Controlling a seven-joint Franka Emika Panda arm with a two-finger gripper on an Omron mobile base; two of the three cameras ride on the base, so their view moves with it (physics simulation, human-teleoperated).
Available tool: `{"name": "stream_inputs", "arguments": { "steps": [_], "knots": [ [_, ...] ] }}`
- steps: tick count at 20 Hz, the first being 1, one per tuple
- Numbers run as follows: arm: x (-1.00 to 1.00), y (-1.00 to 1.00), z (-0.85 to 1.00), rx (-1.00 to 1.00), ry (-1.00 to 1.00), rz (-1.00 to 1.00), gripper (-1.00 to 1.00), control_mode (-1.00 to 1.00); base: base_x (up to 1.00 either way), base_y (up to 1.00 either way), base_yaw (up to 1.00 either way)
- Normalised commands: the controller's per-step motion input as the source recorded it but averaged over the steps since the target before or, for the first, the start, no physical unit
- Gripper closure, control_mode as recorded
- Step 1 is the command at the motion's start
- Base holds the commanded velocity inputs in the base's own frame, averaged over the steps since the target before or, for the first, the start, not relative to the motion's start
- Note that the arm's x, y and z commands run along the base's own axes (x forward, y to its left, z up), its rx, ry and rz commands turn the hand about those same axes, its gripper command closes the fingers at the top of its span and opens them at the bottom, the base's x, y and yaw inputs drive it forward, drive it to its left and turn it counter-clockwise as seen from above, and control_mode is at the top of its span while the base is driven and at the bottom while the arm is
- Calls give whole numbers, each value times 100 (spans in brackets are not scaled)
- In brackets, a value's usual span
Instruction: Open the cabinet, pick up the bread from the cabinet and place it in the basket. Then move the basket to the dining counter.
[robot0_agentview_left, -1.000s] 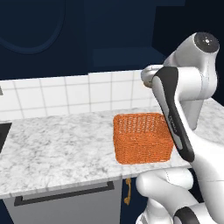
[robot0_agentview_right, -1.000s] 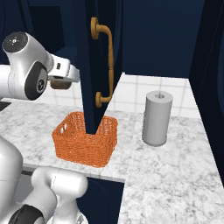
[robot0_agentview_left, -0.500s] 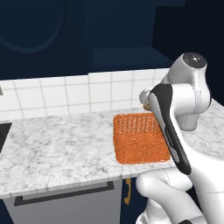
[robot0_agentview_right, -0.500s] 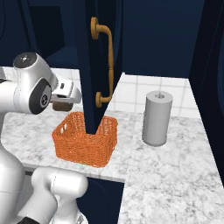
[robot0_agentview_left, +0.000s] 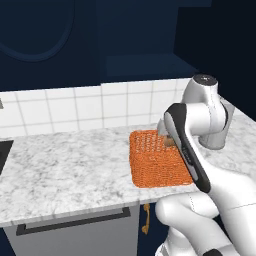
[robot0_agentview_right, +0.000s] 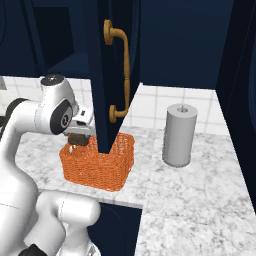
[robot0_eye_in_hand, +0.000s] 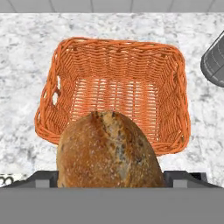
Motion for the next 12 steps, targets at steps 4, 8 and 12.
{"name": "stream_inputs", "arguments": {
  "steps": [4, 8, 12],
  "knots": [
    [47, -17, -65, 0, 21, 0, 100, -100, 0, 0, 0],
    [57, 0, -47, 0, 10, 0, 100, -100, 0, 0, 0],
    [67, 0, -38, 0, 7, 0, 100, -100, 0, 0, 0]
  ]
}}
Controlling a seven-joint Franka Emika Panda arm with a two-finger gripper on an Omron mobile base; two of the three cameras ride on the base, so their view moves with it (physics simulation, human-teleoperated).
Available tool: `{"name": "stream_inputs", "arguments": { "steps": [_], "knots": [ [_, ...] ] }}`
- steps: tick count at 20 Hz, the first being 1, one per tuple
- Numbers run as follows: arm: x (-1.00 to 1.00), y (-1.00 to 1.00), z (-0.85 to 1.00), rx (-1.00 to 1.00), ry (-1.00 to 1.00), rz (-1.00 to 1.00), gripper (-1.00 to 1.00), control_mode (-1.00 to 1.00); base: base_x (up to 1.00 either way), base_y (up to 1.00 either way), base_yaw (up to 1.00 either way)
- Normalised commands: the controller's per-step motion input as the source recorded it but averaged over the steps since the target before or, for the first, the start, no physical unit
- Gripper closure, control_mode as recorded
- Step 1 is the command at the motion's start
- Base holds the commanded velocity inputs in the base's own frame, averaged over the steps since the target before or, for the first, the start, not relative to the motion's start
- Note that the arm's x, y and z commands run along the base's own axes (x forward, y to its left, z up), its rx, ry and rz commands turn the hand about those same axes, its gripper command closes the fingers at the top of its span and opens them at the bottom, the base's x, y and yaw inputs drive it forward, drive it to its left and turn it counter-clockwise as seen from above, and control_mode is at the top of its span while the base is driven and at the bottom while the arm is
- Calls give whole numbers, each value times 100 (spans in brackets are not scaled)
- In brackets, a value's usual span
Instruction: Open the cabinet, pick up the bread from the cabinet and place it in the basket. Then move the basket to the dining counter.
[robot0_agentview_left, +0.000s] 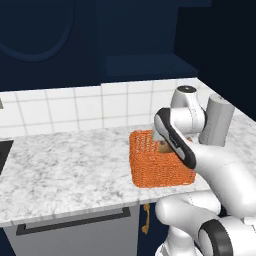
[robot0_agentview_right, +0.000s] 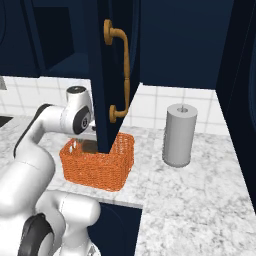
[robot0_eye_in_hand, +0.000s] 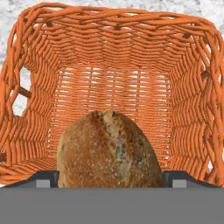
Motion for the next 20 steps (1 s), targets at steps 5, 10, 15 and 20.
{"name": "stream_inputs", "arguments": {
  "steps": [5, 10, 15, 20],
  "knots": [
    [65, 0, -60, 0, 1, 0, 100, -100, 0, 0, 0],
    [52, 0, -65, 0, -5, 0, 100, -100, 0, 0, 0],
    [49, 0, -64, 0, -4, 0, 100, -100, 0, 0, 0],
    [51, 0, -45, 0, -1, 0, 100, -100, 0, 0, 0]
  ]
}}
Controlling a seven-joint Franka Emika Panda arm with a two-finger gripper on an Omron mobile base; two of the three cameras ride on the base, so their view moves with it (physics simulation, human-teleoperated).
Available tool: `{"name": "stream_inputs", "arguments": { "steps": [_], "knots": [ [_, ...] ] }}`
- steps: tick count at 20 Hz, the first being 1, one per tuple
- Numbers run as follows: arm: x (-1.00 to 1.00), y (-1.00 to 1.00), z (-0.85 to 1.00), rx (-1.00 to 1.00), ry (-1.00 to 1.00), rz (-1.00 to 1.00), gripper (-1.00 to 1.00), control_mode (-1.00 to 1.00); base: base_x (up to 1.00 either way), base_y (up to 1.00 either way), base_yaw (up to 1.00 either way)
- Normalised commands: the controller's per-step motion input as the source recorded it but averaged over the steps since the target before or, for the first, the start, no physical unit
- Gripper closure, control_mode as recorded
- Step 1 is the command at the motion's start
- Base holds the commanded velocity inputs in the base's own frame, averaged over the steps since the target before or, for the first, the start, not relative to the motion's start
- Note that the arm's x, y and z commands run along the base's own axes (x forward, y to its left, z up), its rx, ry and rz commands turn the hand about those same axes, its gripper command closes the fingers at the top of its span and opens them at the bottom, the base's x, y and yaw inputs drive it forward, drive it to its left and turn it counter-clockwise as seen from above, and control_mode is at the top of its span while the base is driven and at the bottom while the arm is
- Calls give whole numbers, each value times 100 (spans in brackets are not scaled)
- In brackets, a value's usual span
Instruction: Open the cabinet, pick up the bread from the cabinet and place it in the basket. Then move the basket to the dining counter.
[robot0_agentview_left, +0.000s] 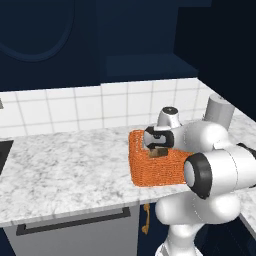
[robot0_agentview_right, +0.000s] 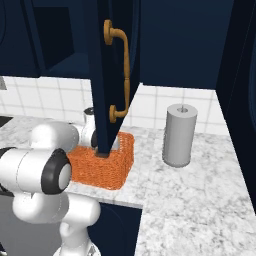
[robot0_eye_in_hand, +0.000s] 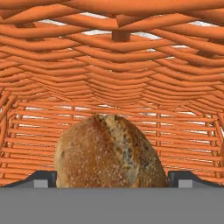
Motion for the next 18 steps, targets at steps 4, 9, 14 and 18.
{"name": "stream_inputs", "arguments": {
  "steps": [4, 9, 14, 18],
  "knots": [
    [41, -1, -11, 0, -4, 0, 100, -100, 0, 0, 0],
    [2, 0, -2, 0, -5, 0, -100, -100, 0, 0, 0],
    [0, 0, 0, 0, -4, 0, -100, -100, 0, 0, 0],
    [0, 0, 4, 0, -3, 0, -100, -100, 0, 0, 0]
  ]
}}
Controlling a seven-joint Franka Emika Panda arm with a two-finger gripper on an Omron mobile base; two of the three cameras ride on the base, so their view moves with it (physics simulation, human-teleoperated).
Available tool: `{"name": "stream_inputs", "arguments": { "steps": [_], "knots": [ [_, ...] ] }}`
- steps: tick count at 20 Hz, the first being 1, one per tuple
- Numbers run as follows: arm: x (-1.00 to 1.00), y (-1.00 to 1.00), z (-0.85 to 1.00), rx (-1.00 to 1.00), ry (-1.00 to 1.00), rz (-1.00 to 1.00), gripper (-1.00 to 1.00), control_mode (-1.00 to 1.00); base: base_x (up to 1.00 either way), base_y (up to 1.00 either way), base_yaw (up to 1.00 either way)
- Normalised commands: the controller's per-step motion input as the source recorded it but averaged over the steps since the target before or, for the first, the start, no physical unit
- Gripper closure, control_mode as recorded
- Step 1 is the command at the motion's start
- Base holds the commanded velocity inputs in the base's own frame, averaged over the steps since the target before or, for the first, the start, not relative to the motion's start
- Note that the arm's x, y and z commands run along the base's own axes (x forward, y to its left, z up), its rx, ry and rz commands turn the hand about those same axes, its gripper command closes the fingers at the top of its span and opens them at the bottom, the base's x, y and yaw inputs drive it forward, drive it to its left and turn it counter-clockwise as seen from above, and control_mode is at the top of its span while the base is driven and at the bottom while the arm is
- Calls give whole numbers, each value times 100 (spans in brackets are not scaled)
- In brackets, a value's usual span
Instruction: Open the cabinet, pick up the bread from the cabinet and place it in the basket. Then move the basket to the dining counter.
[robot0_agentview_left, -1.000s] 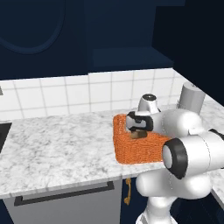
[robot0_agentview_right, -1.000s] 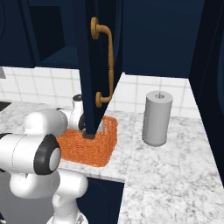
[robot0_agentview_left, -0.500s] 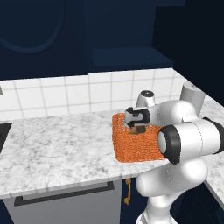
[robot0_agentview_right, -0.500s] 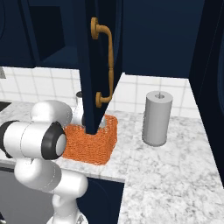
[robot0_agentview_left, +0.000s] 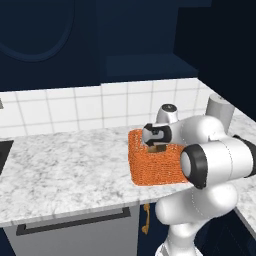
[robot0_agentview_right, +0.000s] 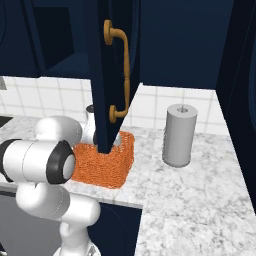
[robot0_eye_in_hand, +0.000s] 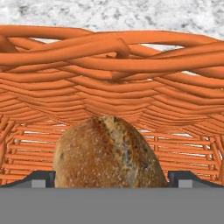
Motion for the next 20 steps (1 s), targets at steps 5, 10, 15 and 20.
{"name": "stream_inputs", "arguments": {
  "steps": [5, 10, 15, 20],
  "knots": [
    [5, -4, 19, 0, -3, -3, -100, -100, 0, 0, 0],
    [29, -15, 16, 2, -25, -3, -100, -100, 0, 0, 0],
    [3, -9, 31, 2, -21, -4, -100, -100, 0, 0, 0],
    [-95, -3, 61, 0, -4, -12, -100, -100, 0, 0, 0]
  ]
}}
